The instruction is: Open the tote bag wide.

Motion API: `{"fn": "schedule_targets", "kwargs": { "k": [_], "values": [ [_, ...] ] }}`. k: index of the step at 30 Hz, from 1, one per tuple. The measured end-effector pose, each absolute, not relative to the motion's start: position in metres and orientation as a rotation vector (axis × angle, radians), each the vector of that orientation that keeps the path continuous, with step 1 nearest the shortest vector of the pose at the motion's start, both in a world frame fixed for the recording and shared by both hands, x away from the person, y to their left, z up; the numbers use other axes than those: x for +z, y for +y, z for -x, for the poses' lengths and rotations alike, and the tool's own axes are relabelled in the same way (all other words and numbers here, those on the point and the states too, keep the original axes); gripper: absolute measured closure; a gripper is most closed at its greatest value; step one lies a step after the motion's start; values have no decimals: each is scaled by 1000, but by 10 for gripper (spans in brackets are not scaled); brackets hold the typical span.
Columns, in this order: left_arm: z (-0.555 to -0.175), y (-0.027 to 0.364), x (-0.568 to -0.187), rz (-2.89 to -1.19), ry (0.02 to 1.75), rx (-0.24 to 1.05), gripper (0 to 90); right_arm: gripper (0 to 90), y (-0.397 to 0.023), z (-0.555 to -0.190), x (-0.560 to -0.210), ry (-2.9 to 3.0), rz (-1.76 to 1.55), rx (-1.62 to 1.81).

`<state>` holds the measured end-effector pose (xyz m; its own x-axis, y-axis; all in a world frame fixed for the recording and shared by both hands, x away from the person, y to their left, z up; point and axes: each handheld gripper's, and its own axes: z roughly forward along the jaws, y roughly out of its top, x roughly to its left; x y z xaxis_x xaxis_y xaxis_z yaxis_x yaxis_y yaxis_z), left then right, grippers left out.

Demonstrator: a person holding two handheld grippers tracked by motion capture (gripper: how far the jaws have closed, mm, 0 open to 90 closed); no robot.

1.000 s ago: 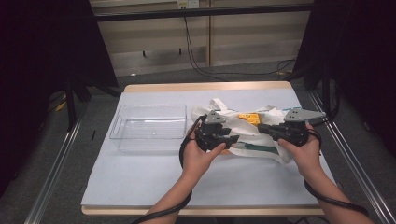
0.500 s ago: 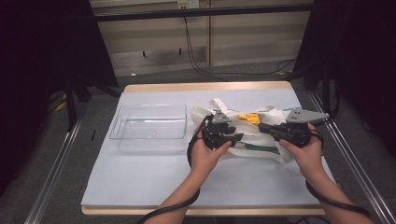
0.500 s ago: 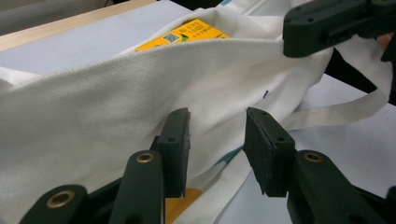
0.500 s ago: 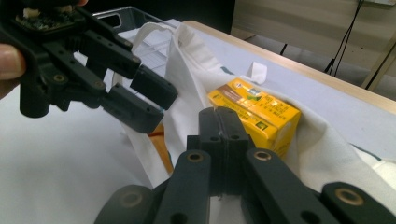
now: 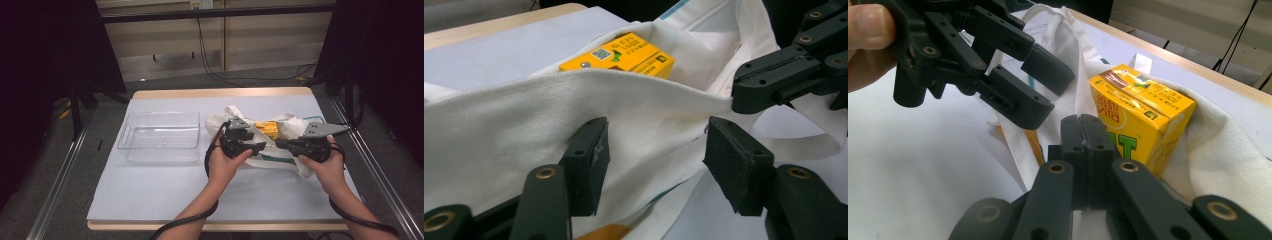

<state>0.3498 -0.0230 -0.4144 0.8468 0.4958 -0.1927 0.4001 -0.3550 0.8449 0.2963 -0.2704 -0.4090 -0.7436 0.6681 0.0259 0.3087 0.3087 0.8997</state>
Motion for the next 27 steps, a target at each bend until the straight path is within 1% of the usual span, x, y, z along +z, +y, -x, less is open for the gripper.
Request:
{"fn": "schedule_targets", "kwargs": {
  "k": [4, 8, 12, 15, 19, 23, 25, 27],
  "values": [
    [-347, -19, -409, -1989, 638, 132, 417, 897, -271, -297, -410, 2229, -878, 1416],
    [-346, -16, -400, -1979, 629, 144, 378, 897, -272, -298, -411, 2237, -880, 1403],
    [-348, -13, -392, -1955, 623, 154, 357, 896, -271, -299, -412, 2242, -886, 1402],
    [-350, -11, -386, -1923, 633, 182, 312, 895, -271, -300, -412, 2255, -880, 1400],
    [-355, -11, -383, -1931, 635, 203, 300, 895, -271, -302, -412, 2270, -877, 1394],
    [-362, -12, -385, -1930, 636, 204, 242, 895, -272, -303, -413, 2282, -874, 1399],
    [-365, -12, -386, -1943, 650, 214, 194, 894, -272, -303, -413, 2284, -873, 1401],
    [-369, -13, -388, -1949, 647, 204, 183, 893, -272, -304, -413, 2295, -871, 1399]
  ]
}}
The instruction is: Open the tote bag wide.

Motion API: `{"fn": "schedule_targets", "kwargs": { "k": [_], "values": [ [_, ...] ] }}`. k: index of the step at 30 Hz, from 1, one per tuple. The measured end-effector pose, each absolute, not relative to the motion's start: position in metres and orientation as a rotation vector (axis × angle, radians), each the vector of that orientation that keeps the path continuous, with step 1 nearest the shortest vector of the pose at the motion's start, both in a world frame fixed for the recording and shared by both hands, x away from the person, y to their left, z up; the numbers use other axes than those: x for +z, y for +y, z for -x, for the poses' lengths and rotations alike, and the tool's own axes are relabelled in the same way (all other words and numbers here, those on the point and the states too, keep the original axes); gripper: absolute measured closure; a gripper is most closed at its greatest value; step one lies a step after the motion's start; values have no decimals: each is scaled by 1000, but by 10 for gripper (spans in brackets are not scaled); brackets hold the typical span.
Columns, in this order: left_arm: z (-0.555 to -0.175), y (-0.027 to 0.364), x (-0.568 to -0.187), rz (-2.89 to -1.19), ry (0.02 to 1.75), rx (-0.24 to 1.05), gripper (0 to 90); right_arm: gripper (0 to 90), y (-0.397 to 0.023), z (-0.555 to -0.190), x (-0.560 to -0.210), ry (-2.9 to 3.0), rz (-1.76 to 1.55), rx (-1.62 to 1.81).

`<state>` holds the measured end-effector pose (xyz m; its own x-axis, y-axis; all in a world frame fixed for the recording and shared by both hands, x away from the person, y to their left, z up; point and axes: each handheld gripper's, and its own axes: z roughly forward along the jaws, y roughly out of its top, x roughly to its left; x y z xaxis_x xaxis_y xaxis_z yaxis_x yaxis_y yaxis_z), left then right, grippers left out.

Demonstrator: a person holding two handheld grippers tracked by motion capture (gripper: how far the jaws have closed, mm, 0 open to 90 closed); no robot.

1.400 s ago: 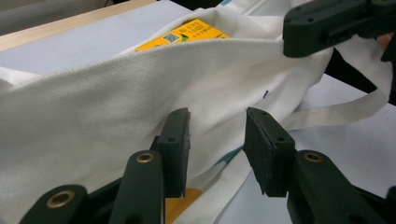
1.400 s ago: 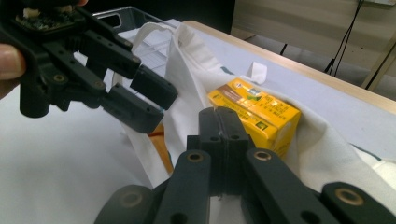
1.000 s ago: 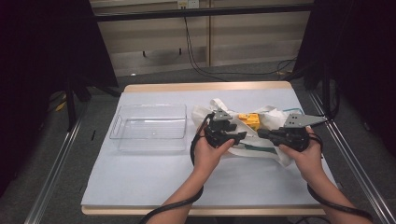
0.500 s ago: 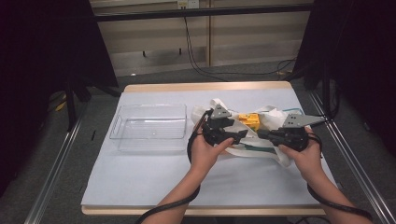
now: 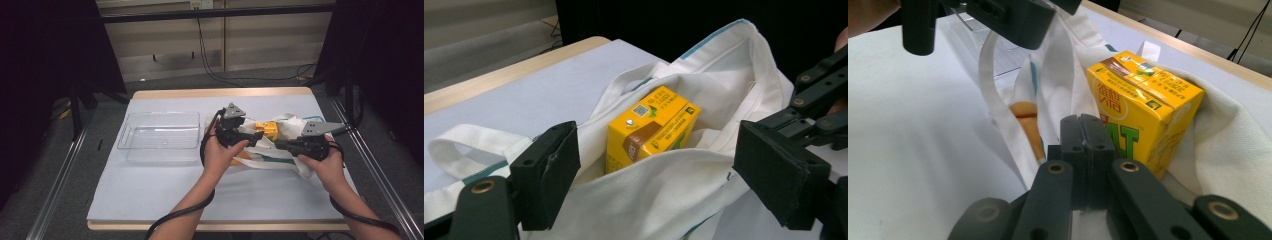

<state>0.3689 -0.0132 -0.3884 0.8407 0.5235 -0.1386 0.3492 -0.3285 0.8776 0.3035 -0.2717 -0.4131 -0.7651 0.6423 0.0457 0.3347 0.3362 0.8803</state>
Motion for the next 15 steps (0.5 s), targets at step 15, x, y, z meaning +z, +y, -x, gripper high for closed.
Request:
{"fn": "schedule_targets", "kwargs": {
  "k": [15],
  "values": [
    [-368, -13, -400, -2042, 628, 194, 328, 747, -274, -306, -407, 2282, -939, 1393]
  ]
}}
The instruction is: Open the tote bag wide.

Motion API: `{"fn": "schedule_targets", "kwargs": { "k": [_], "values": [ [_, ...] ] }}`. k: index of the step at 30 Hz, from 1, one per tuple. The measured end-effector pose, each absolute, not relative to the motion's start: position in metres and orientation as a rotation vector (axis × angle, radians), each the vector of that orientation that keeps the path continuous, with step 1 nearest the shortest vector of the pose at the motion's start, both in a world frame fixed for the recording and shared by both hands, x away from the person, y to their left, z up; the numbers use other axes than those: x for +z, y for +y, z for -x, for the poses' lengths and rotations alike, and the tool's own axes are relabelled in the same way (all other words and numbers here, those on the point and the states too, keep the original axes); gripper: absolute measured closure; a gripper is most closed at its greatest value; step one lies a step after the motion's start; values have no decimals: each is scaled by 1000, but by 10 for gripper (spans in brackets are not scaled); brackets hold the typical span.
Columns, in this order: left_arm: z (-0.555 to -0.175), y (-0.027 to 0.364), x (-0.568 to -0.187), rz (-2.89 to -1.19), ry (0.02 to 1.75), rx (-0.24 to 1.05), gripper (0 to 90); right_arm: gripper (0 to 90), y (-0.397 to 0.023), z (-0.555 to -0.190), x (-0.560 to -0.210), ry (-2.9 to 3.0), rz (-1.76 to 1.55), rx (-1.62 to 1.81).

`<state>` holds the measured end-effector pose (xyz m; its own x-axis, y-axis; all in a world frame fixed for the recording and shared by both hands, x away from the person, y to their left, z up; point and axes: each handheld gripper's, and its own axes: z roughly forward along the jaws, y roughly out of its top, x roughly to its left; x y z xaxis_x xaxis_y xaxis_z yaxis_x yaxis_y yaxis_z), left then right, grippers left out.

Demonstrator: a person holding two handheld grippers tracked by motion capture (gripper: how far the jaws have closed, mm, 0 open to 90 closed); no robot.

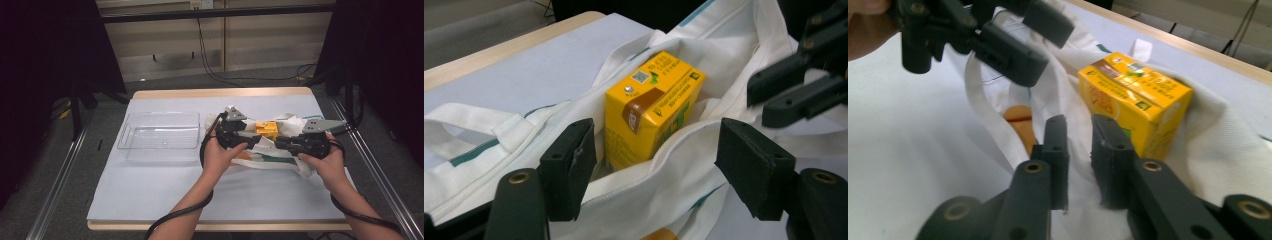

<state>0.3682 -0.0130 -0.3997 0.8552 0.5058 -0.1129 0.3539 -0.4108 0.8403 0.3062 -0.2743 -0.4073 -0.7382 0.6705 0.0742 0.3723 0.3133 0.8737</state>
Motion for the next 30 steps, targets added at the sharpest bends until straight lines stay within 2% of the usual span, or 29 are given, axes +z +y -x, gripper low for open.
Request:
{"fn": "schedule_targets", "kwargs": {
  "k": [2, 7, 13, 15, 17, 20, 23, 26, 27, 28, 30],
  "values": [
    [-367, -12, -401, -2046, 629, 183, 340, 683, -278, -308, -401, 2254, -967, 1399],
    [-366, -14, -408, -2073, 625, 143, 393, 636, -291, -315, -385, 2195, -1015, 1362],
    [-364, -17, -416, -2091, 622, 130, 398, 592, -303, -330, -384, 2186, -1065, 1285],
    [-364, -18, -417, -2092, 622, 125, 428, 583, -306, -335, -386, 2177, -1099, 1262],
    [-364, -16, -418, -2099, 615, 117, 495, 577, -309, -340, -389, 2183, -1119, 1252],
    [-362, -16, -418, -2096, 613, 111, 526, 575, -307, -345, -391, 2194, -1136, 1228],
    [-360, -16, -420, -2105, 604, 108, 586, 628, -304, -351, -395, 2221, -1145, 1184],
    [-358, -14, -422, -2117, 601, 100, 713, 833, -302, -354, -395, 2228, -1141, 1150],
    [-358, -13, -422, -2134, 599, 104, 734, 868, -302, -354, -395, 2220, -1144, 1167],
    [-357, -13, -423, -2129, 600, 96, 755, 900, -303, -355, -394, 2226, -1150, 1177],
    [-354, -12, -424, -2144, 593, 95, 782, 900, -303, -356, -392, 2229, -1162, 1168]
  ]
}}
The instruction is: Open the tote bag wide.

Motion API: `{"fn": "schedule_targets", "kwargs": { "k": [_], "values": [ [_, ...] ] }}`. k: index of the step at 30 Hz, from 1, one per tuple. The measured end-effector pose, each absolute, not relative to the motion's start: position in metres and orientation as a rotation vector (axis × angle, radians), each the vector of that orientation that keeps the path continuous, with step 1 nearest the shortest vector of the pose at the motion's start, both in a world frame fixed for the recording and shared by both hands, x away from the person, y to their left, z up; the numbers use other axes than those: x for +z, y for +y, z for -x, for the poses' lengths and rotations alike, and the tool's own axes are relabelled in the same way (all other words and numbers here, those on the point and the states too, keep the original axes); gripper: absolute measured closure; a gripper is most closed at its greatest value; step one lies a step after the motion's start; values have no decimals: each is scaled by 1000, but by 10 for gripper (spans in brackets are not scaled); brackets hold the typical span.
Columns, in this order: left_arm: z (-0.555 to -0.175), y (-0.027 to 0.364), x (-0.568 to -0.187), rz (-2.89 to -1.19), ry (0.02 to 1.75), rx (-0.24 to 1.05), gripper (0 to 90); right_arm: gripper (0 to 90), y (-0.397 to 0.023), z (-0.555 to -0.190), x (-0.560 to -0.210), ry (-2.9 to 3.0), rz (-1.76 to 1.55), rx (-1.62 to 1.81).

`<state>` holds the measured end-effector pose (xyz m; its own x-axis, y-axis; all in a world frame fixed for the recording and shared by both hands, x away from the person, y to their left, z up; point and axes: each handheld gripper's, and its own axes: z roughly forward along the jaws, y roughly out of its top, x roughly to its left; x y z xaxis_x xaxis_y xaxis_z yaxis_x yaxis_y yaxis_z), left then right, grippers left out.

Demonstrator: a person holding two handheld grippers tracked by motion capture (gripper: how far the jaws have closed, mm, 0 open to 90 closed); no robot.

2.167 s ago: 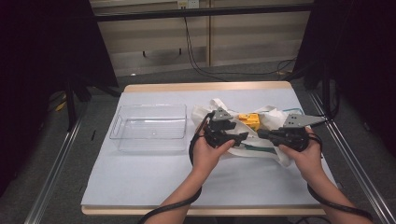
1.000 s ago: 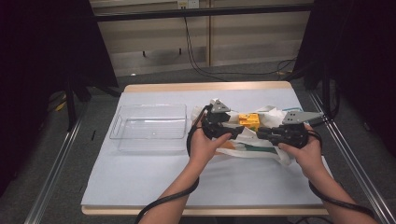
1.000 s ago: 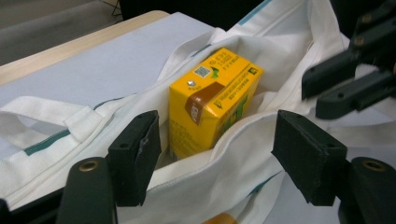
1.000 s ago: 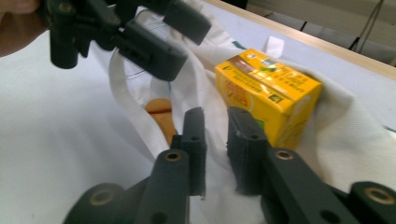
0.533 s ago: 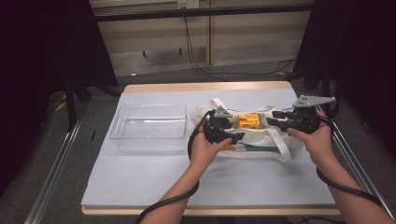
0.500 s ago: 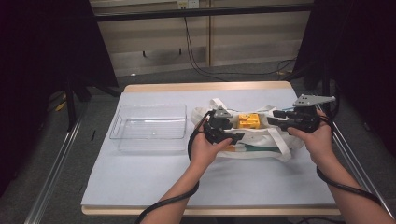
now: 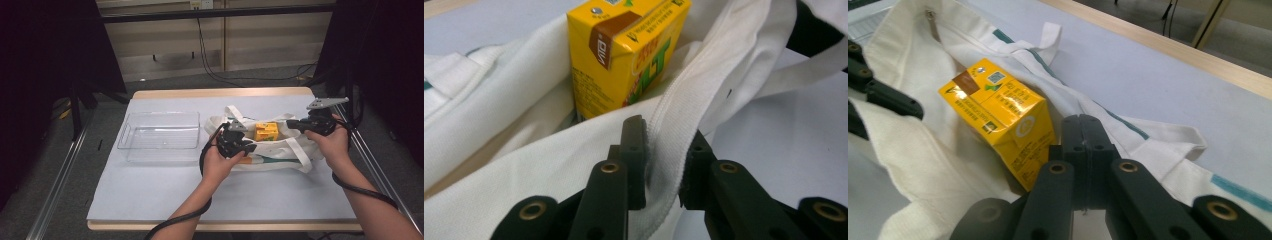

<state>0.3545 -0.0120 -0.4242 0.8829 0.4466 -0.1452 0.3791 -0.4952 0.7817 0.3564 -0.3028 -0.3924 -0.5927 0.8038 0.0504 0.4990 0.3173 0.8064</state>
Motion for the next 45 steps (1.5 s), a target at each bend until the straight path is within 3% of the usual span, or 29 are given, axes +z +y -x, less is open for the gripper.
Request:
{"fn": "schedule_targets", "kwargs": {
  "k": [12, 18, 23, 26, 28, 29, 45],
  "values": [
    [-347, -10, -438, -2187, 583, 96, 807, 899, -303, -360, -396, 2239, -1171, 1201],
    [-349, -11, -436, -2169, 588, 100, 803, 661, -299, -360, -394, 2237, -1186, 1169],
    [-349, -11, -438, -2176, 582, 94, 807, 584, -293, -366, -397, 2254, -1202, 1101],
    [-349, -10, -437, -2181, 588, 89, 809, 666, -290, -369, -399, 2292, -1170, 1051],
    [-349, -11, -438, -2174, 588, 91, 811, 823, -291, -371, -399, 2311, -1180, 1044],
    [-349, -11, -438, -2174, 587, 93, 812, 858, -291, -371, -399, 2328, -1173, 1049],
    [-338, -3, -459, -2196, 578, 37, 852, 890, -301, -373, -408, 2200, -1285, 1154]
  ]
}}
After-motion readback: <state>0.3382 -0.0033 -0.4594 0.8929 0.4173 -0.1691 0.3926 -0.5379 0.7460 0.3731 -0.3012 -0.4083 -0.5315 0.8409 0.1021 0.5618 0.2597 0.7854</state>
